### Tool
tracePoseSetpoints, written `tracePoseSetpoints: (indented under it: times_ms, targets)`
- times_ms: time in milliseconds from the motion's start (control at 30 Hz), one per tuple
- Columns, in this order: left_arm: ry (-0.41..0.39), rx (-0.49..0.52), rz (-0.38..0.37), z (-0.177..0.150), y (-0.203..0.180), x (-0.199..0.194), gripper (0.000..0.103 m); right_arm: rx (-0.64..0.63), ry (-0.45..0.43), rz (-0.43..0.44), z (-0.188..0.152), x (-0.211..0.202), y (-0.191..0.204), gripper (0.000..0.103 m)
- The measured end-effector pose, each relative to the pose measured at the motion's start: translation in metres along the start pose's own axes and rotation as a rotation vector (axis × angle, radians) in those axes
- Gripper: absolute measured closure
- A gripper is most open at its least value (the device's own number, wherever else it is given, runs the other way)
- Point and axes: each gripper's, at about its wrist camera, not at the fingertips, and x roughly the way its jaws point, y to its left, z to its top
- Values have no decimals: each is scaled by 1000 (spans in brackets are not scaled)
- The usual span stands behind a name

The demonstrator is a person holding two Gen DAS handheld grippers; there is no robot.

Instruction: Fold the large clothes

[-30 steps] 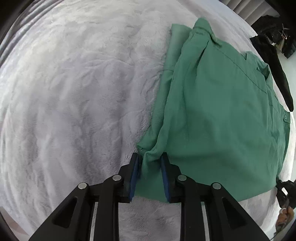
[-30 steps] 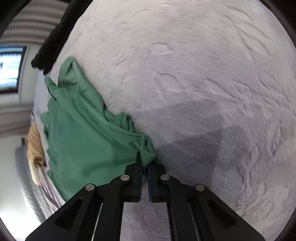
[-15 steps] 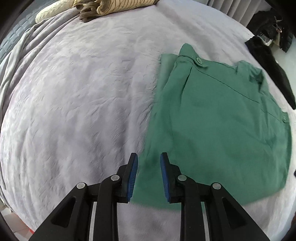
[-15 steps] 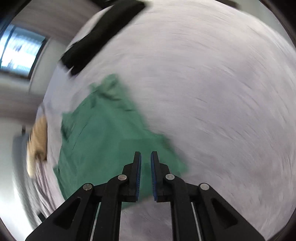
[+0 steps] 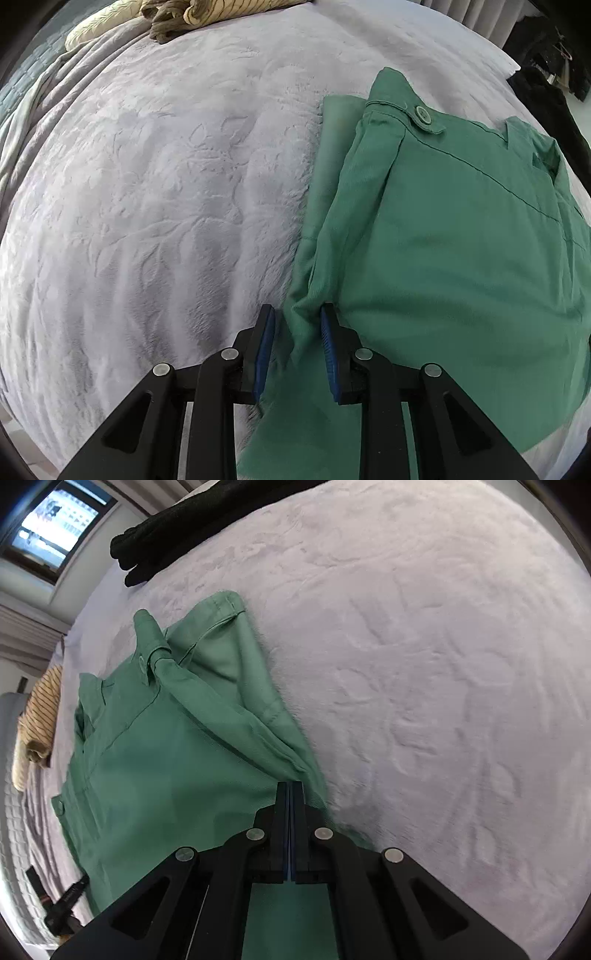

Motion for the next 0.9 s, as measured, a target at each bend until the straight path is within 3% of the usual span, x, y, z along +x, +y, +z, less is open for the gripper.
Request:
tracePoseSetpoints:
  times_ms: [367,867,900]
  targets:
    - [35,48,22,-29,25,-30,76,8,41,-71,-32,-44,-7,100]
    - [53,61,27,-98,27,-86,75,10,189,-10,-106,-61,4,100]
    - [54,56,25,-103,23,-90,70,8,193,-10,-109,-61,6,99]
